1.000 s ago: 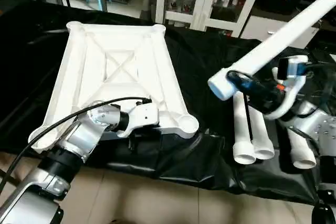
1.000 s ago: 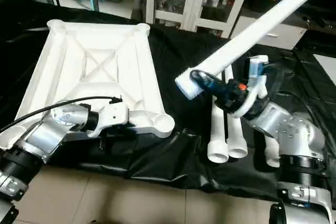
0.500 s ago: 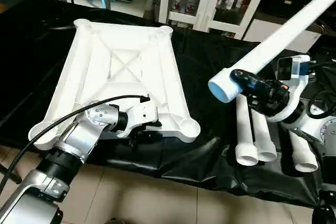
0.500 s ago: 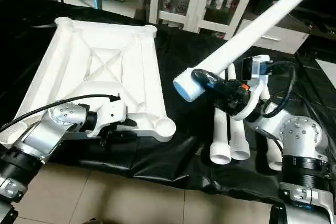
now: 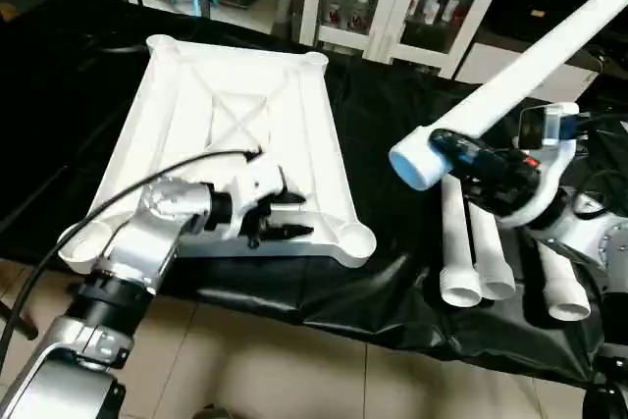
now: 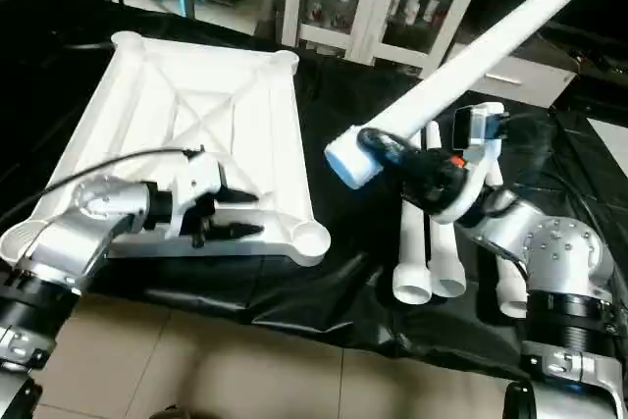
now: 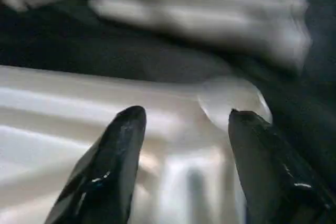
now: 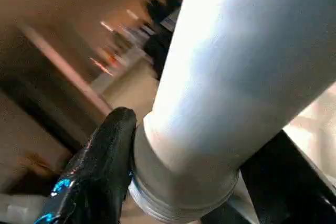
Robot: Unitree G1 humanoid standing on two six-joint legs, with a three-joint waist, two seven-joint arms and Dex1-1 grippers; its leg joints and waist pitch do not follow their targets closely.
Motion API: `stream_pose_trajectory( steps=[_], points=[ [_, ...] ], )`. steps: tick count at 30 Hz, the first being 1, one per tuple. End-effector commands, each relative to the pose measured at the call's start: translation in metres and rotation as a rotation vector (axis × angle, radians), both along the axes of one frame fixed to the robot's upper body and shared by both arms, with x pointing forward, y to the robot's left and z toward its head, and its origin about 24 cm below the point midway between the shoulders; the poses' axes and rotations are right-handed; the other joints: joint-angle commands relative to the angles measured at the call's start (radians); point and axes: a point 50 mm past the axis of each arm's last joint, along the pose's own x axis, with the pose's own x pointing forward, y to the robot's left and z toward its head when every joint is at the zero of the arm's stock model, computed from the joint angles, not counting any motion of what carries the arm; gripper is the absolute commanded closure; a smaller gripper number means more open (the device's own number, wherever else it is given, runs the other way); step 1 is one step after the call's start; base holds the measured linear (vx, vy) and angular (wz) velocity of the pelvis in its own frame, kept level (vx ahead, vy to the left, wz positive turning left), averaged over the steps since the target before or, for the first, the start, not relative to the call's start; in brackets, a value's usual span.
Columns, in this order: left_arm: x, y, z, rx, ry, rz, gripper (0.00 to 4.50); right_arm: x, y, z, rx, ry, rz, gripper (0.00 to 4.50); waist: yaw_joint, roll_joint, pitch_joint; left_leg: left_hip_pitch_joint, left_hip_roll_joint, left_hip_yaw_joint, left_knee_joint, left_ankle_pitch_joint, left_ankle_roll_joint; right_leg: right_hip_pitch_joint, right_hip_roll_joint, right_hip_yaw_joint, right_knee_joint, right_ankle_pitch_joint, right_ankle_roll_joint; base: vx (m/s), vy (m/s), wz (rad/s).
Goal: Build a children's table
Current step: Insert table leg to table base
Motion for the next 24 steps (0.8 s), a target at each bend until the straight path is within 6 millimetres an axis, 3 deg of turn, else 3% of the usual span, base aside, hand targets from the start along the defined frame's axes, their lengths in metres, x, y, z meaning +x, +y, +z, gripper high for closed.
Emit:
stream_pose_trajectory(
  steps=[1,2,4,6,7,8,11,12,14,20,24],
  points=[
    [0.008,0.001,0.016,-0.082,-0.031,0.047,1.40,0.002,-0.002,0.003,-0.091,-0.040,-0.035,1.97,0.005,0.005,-0.069,0.004,0.034,-0.006,-0.061,-0.019,-0.011,0.059,-0.074,0.046,-0.057,-0.028,-0.209,0.000,0.000,0.00],
    [0.015,0.004,0.026,-0.146,-0.055,0.101,1.33,0.004,-0.001,-0.001,-0.154,-0.046,-0.047,1.97,0.007,0.008,-0.069,0.004,0.033,-0.006,-0.058,-0.008,-0.010,0.058,-0.072,0.046,-0.056,-0.001,-0.213,0.000,0.000,0.00],
    [0.036,0.013,0.063,-0.391,-0.080,0.291,1.24,0.007,0.005,-0.010,-0.358,-0.076,-0.050,1.97,0.010,0.005,-0.070,0.004,0.029,-0.006,-0.056,-0.010,-0.015,0.060,-0.068,0.045,-0.056,0.014,-0.216,0.000,0.000,0.00],
    [0.046,0.016,0.088,-0.575,-0.061,0.366,1.00,0.007,0.010,-0.015,-0.495,-0.114,-0.027,1.97,0.018,0.006,-0.070,0.006,0.031,-0.010,-0.055,-0.009,-0.017,0.063,-0.072,0.044,-0.055,0.035,-0.222,0.000,0.000,0.00],
    [0.046,0.004,0.109,-0.709,0.015,0.298,1.00,0.004,0.019,-0.008,-0.505,-0.143,0.041,1.97,0.019,0.006,-0.071,0.002,0.029,-0.010,-0.052,0.001,-0.028,0.068,-0.071,0.045,-0.046,0.062,-0.231,0.000,0.000,0.00],
    [0.045,0.002,0.112,-0.727,0.029,0.273,1.00,0.004,0.021,-0.006,-0.502,-0.148,0.055,1.97,0.023,0.001,-0.071,0.002,0.029,-0.011,-0.050,0.021,-0.011,0.069,-0.072,0.045,-0.044,0.101,-0.245,0.000,0.000,0.00],
    [0.037,-0.025,0.120,-0.762,0.153,0.126,0.64,-0.008,0.029,0.004,-0.498,-0.206,0.200,1.97,0.029,0.003,-0.069,0.003,0.032,-0.011,-0.049,0.050,0.020,0.070,-0.070,0.045,-0.040,0.142,-0.261,0.000,0.000,0.00],
    [0.033,-0.039,0.117,-0.755,0.224,0.088,0.60,-0.014,0.030,0.004,-0.526,-0.227,0.272,1.97,0.033,0.006,-0.069,0.009,0.034,-0.008,-0.046,0.049,0.035,0.066,-0.069,0.046,-0.040,0.156,-0.273,0.000,0.000,0.00],
    [0.031,-0.046,0.116,-0.748,0.261,0.073,0.42,-0.017,0.030,0.003,-0.543,-0.234,0.307,1.97,0.040,0.005,-0.068,0.004,0.036,-0.009,-0.046,0.046,0.048,0.069,-0.072,0.047,-0.043,0.141,-0.272,0.000,0.000,0.00],
    [0.026,-0.072,0.113,-0.725,0.394,0.069,0.06,-0.025,0.023,-0.012,-0.686,-0.229,0.408,1.97,0.046,0.001,-0.064,0.003,0.040,-0.014,-0.051,-0.053,-0.002,0.070,-0.079,0.047,-0.061,-0.033,-0.220,0.000,0.000,0.00],
    [0.018,-0.078,0.122,-0.785,0.445,-0.011,0.00,-0.027,0.020,-0.018,-0.748,-0.223,0.432,1.97,0.045,-0.002,-0.063,-0.001,0.038,-0.016,-0.052,-0.060,-0.013,0.070,-0.078,0.047,-0.065,-0.068,-0.199,0.000,0.000,0.00]
  ],
)
